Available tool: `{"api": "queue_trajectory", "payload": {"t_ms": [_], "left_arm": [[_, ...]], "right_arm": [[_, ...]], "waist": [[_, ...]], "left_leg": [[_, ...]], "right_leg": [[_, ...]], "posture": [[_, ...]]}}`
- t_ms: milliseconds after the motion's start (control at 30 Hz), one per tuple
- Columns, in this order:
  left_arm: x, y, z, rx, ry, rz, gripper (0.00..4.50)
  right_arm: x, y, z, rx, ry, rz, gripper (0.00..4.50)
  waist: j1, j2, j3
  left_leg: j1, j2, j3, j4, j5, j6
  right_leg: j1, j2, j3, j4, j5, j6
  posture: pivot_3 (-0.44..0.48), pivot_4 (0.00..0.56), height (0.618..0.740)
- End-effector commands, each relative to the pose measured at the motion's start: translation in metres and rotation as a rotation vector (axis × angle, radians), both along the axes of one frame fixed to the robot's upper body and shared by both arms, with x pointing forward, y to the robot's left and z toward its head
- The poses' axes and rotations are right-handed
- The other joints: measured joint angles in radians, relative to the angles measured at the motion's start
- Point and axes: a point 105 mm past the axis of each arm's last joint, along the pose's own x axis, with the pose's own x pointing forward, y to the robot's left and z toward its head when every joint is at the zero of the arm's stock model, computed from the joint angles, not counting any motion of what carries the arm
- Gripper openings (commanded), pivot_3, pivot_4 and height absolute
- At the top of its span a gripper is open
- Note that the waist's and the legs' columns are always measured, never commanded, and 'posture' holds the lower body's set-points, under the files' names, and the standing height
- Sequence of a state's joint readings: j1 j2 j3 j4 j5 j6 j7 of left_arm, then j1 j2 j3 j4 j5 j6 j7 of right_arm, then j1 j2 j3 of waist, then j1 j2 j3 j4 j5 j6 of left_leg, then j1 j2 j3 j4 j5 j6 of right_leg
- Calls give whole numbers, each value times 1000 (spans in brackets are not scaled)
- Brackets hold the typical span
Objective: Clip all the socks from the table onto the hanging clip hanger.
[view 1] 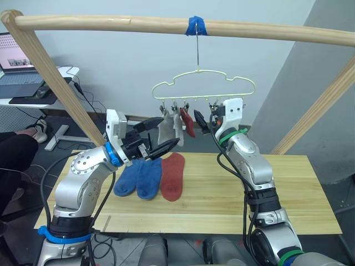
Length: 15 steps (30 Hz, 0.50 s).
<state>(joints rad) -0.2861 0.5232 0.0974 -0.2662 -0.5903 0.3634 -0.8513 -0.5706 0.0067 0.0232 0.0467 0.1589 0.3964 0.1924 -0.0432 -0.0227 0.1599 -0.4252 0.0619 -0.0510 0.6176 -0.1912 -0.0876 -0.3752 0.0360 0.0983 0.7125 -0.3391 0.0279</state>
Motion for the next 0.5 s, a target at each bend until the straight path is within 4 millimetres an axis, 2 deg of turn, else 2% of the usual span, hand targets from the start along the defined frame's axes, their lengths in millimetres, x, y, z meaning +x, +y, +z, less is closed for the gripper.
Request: {"api": "queue_trajectory", "payload": {"t_ms": [33, 500], "left_arm": [[-6, -2, 14, -22, -61, -4, 4500], [-2, -3, 17, -26, -79, 6, 4500]], "right_arm": [[0, 4, 20, 27, -69, 6, 4472], [6, 4, 24, 55, -66, -10, 4472]], "waist": [[0, 0, 0], [1, 0, 0]], "left_leg": [[0, 0, 0, 0, 0, 0], [0, 0, 0, 0, 0, 0]], "right_leg": [[0, 0, 0, 0, 0, 0], [0, 0, 0, 0, 0, 0]], "posture": [[48, 113, 740], [48, 114, 740]]}}
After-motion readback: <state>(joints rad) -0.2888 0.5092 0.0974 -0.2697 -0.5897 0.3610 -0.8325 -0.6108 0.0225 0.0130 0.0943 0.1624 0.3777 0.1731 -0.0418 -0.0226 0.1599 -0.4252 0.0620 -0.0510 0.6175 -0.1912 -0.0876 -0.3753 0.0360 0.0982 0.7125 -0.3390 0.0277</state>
